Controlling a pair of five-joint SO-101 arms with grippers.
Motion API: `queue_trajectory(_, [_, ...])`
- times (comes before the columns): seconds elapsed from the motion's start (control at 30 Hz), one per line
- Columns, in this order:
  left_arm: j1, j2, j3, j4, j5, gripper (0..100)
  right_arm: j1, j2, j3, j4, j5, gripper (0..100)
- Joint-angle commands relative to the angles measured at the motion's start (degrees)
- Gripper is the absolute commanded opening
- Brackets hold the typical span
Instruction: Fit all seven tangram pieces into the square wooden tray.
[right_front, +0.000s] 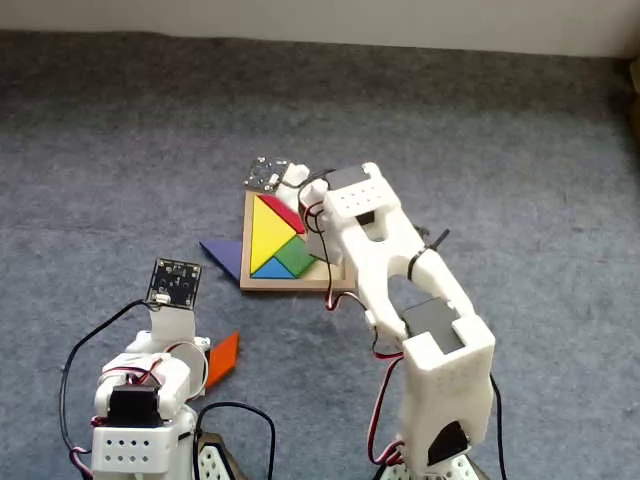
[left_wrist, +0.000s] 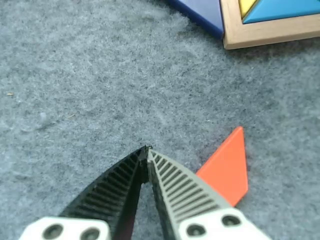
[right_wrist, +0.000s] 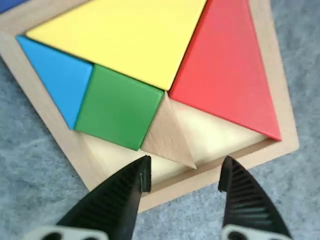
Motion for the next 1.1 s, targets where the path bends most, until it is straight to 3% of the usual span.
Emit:
queue_trajectory(0.0, [-0.6,-2.3,1.1,0.4,-0.3,1,-0.9,-1.8,-1.6,-2.0,3.7,22.8])
queue_trajectory(0.2, [-0.6,-2.3,1.1,0.4,-0.3,1,-0.7,5.1,-2.0,-1.6,7.6,22.7])
queue_trajectory(0.4, [-0.6,-2.3,1.1,0.4,-0.3,1,-0.1,5.1,-2.0,-1.5,7.7,14.2])
queue_trajectory(0.53, [-0.6,-2.3,1.1,0.4,-0.3,1,-1.1,5.1,-2.0,2.3,10.7,13.8])
queue_trajectory(0.67, [-0.6,-2.3,1.1,0.4,-0.3,1,-2.5,5.4,-4.8,8.8,10.8,13.9])
queue_trajectory(1.07, [-0.6,-2.3,1.1,0.4,-0.3,1,-2.7,5.1,-7.3,8.6,10.5,9.7])
